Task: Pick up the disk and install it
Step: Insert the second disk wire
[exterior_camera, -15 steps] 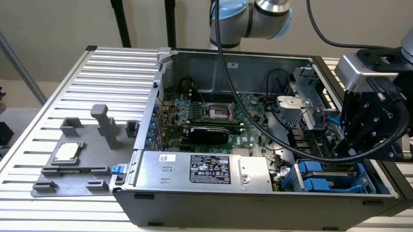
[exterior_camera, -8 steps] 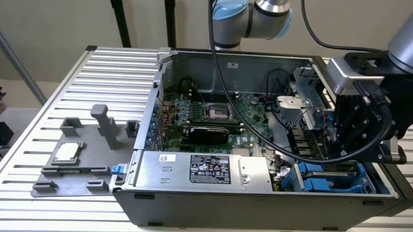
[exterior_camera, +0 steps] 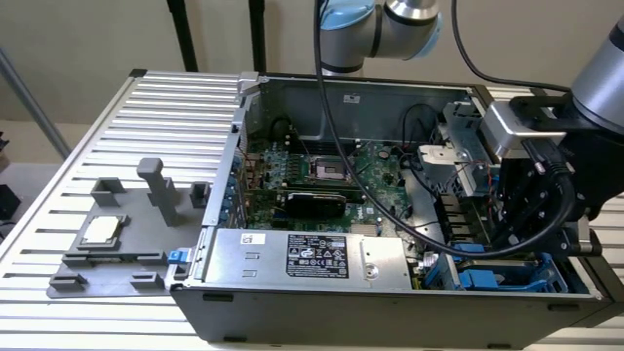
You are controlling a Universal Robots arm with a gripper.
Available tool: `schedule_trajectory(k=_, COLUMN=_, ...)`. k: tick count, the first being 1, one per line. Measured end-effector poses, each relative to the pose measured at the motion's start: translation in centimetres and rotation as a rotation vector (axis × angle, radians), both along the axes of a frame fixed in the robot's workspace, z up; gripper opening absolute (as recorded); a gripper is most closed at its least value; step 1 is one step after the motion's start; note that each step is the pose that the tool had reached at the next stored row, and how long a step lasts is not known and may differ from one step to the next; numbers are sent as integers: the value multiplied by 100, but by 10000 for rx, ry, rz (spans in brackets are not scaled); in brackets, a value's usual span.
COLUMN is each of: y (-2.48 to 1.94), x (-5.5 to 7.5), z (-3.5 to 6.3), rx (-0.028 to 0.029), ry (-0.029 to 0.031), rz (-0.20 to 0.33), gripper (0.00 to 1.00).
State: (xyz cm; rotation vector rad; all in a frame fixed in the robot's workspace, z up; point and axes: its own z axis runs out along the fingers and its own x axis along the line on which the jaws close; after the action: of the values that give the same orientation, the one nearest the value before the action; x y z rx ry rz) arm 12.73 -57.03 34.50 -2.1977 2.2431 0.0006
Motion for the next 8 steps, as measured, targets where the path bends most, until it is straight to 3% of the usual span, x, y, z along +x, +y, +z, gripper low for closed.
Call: schedule_trajectory(k=8, y=0, x=-1, z=-20, rx=-2, ry=-38, rz=6, gripper=16)
